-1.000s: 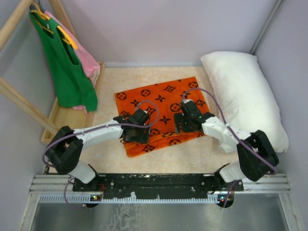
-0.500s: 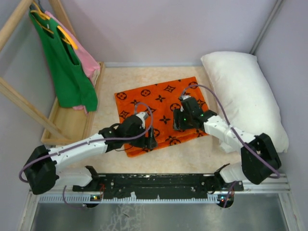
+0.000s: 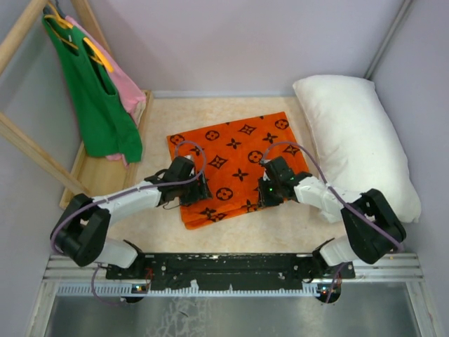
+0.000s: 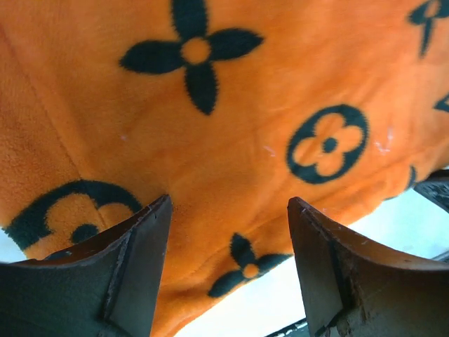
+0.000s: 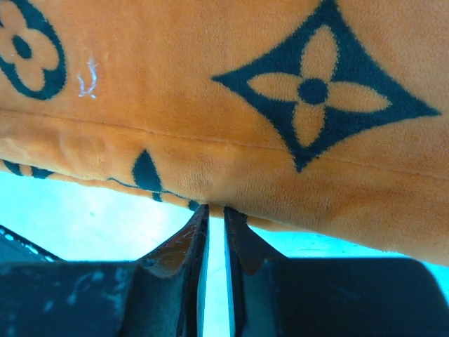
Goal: Remove the pillowcase from the pillow
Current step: Fold the pillowcase at the center of the board.
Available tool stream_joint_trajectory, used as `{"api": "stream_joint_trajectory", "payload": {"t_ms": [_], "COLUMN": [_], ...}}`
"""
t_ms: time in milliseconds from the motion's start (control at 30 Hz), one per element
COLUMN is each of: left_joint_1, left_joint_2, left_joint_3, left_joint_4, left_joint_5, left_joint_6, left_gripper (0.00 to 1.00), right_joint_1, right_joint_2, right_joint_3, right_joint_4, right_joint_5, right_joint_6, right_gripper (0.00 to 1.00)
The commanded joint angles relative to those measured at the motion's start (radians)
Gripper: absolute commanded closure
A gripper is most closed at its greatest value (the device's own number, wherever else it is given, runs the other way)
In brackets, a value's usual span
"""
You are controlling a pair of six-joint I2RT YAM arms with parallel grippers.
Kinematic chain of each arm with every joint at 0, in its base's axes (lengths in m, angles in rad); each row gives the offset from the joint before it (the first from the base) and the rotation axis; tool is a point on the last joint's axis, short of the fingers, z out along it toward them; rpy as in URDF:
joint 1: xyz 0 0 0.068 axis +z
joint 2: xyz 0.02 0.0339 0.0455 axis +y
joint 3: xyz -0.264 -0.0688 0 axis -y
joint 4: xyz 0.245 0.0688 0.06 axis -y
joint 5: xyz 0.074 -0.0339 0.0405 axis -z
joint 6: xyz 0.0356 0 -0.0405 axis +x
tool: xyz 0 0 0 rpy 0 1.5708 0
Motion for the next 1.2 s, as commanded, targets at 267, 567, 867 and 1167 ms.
{"api": "stream_joint_trajectory", "payload": {"t_ms": [267, 567, 867, 1167], "left_joint_1": [0.119, 0.271, 0.33, 0.467], "left_joint_2": [0.132, 0.107, 0.091, 0.274], "left_joint_3": [0.051, 0.159, 0.468, 0.686], "left_joint_4": [-0.169, -0.25, -0.188, -0.277], "left_joint_5": [-0.231, -0.246, -0.02, 0.124], "left_joint_6": [-0.012, 0.104, 0.387, 0.492], "left_gripper": [0.21, 0.18, 0.03, 0.03], "right_joint_1": [-0.252, -0.384, -0.512, -0.548], "right_joint_2": [-0.02, 0.183, 0.593, 0.767], "right_joint_3": [0.256, 0.538, 0.804, 0.896], "right_joint_4": [0.184, 0.241, 0.203, 0.202], "right_joint_5": [-0.057, 0.062, -0.058, -0.101], "right_joint_6": [0.087, 0.059, -0.121, -0.222], "right_gripper": [0.36, 0.24, 0.28, 0.31]}}
